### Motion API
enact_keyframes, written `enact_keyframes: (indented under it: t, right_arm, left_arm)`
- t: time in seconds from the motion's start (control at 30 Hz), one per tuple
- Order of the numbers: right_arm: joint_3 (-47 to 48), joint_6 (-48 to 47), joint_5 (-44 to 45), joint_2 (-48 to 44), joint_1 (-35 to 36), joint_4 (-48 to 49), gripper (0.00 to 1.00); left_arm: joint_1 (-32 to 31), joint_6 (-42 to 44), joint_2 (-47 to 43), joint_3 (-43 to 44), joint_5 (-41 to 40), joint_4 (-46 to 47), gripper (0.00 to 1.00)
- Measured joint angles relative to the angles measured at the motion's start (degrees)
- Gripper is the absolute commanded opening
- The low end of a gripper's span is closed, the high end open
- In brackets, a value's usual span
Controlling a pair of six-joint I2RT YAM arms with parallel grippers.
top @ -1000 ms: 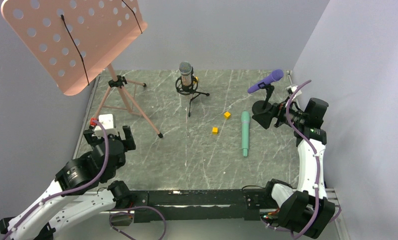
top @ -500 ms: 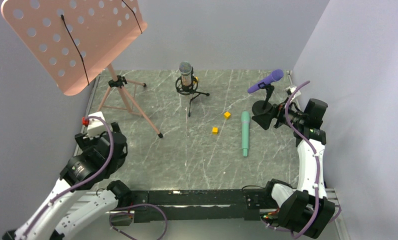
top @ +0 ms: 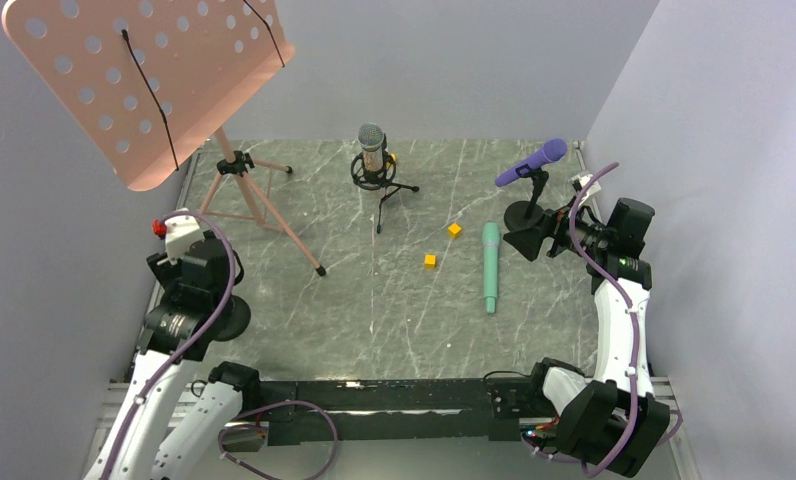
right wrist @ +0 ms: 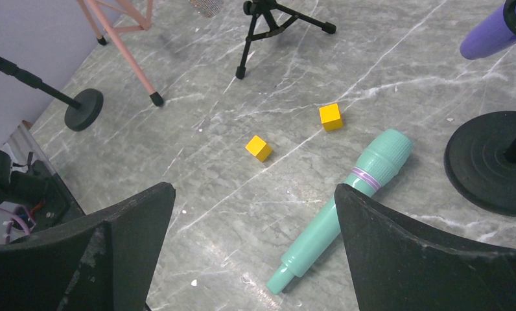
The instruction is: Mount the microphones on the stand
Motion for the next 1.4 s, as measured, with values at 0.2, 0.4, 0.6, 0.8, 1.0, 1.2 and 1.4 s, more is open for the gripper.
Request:
enact_keyframes:
  t: [0.2, 0.4, 0.6, 0.8, 1.0, 1.2, 1.4]
  right_arm:
    - [0.0, -0.3, 0.0, 0.0, 0.0, -0.3, 1.00]
    - [0.0, -0.5, 0.1, 0.0, 0.0, -0.3, 1.00]
    - [0.0, -0.5, 0.1, 0.0, 0.0, -0.3, 1.00]
    - [0.0, -0.5, 0.1, 0.0, 0.0, -0.3, 1.00]
    - [0.0, -0.6, 0.1, 0.0, 0.0, -0.4, 1.00]
    - [0.0, -0.7, 0.2, 0.0, 0.0, -0.4, 1.00]
    - [0.0, -1.1, 0.3, 0.0, 0.0, -0.6, 1.00]
  left_arm:
    - [6.9, 0.1, 3.8, 0.0, 4.5, 1.6, 0.48]
    - [11.3, 0.2, 3.6, -0.6, 7.9, 2.5, 0.21]
    - [12.3, 0.3, 2.6, -0.5, 10.8, 2.9, 0.01]
    - [12.5, 2.0, 1.3, 1.7, 19.7, 0.3, 0.00]
    - [12.5, 6.5, -0.6, 4.5, 38.2, -2.3, 0.00]
    - [12.4, 12.5, -0.2, 4.9, 60.2, -1.3, 0.00]
    - [2.8, 13.6, 5.9, 7.2, 70.0, 4.4, 0.00]
